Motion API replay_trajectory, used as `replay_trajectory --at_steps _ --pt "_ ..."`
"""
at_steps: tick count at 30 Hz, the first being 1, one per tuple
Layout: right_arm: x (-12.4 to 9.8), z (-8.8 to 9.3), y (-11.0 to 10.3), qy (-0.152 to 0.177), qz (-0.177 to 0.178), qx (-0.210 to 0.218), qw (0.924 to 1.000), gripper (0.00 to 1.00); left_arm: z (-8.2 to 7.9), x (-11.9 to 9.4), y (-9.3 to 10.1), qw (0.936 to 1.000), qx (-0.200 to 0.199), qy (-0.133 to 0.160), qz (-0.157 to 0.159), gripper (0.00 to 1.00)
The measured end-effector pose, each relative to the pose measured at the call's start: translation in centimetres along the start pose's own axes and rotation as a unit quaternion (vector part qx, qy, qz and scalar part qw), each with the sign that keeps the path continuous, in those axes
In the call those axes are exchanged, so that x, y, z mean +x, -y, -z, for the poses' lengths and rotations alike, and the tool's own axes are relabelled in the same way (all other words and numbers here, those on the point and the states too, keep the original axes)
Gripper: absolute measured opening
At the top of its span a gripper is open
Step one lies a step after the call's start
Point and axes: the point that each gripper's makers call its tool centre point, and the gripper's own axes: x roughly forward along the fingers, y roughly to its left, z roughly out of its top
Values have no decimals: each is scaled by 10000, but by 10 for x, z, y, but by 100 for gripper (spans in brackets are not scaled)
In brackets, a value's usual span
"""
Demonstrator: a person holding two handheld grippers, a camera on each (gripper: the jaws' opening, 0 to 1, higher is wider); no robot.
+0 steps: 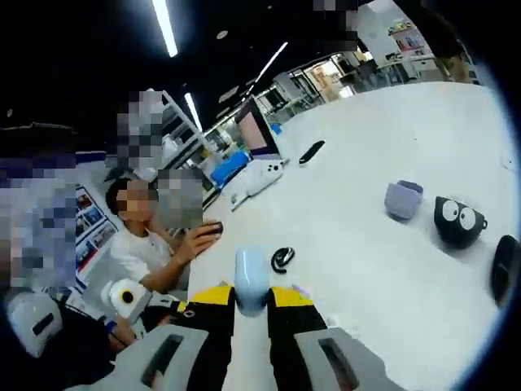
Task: Pick up the earbuds from the table and place the earbuds into the earbud case
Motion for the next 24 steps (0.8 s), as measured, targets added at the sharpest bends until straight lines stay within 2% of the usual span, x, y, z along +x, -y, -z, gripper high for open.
replay_trajectory --at_steps 2,5,11,14,17,21,24 --pt "12 -10 9 -87 -10 254 9996 15 4 -6 -7 9999 -84 4 -93 59" --pt "37 -38 29 -54 6 718 9974 15 13 -15 -21 9994 -252 -74 -245 63" --pt "68 -64 68 -349 334 842 9953 15 8 -31 -37 9981 -485 137 -351 63" --pt "78 -77 87 -397 451 1041 9928 15 10 -34 -42 9978 -506 126 -412 63" --pt "87 -85 98 -455 433 1168 9912 15 13 -37 -46 9974 -545 61 -460 63" --pt "96 -84 122 -791 652 1336 9857 15 18 -39 -49 9971 -592 4 -487 63" --pt "99 -86 127 -916 569 1593 9813 15 20 -39 -51 9967 -644 -13 -498 62"
